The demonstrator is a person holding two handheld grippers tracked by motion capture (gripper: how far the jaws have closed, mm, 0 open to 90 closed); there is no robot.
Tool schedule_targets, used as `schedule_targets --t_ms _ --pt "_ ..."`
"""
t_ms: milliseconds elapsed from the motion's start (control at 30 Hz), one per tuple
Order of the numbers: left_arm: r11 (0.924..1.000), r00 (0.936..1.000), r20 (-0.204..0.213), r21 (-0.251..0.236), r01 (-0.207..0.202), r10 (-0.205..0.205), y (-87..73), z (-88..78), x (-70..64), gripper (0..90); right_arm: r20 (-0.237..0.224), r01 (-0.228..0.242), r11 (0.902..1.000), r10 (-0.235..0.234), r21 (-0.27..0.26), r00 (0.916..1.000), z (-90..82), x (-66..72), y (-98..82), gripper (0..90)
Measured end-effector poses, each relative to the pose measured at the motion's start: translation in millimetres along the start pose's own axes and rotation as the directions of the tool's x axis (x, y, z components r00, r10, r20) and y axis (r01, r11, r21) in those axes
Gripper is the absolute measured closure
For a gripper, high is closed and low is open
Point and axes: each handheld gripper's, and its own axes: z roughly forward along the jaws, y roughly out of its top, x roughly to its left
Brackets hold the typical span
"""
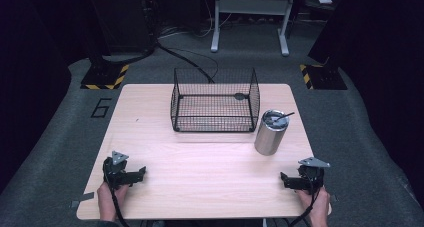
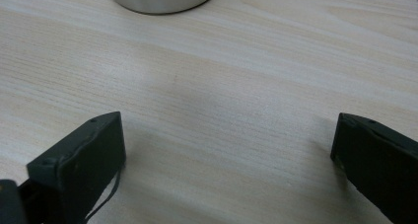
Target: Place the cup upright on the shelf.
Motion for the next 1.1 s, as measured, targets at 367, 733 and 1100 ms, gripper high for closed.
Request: schedule_targets --t_ms 367,733,1100 --pt "1.0000 1.0000 0.000 0.000 0.000 0.000 0.0 0.0 0.0 3.8 0.011 0.004 0.9996 -0.004 0.026 0.9999 -0.1 0.7 3.0 0.0" --pt "1.0000 1.0000 0.000 0.000 -0.001 0.001 0.0 -0.1 0.0 3.9 -0.002 -0.024 0.9997 0.024 -0.002 0.9997 -13.0 0.0 11.9 0.0" --pt "1.0000 1.0000 0.000 -0.002 0.001 -0.001 -0.2 -0.1 -0.2 3.9 -0.029 -0.018 0.9994 0.017 -0.030 0.9994 -27.9 7.2 31.1 0.0"
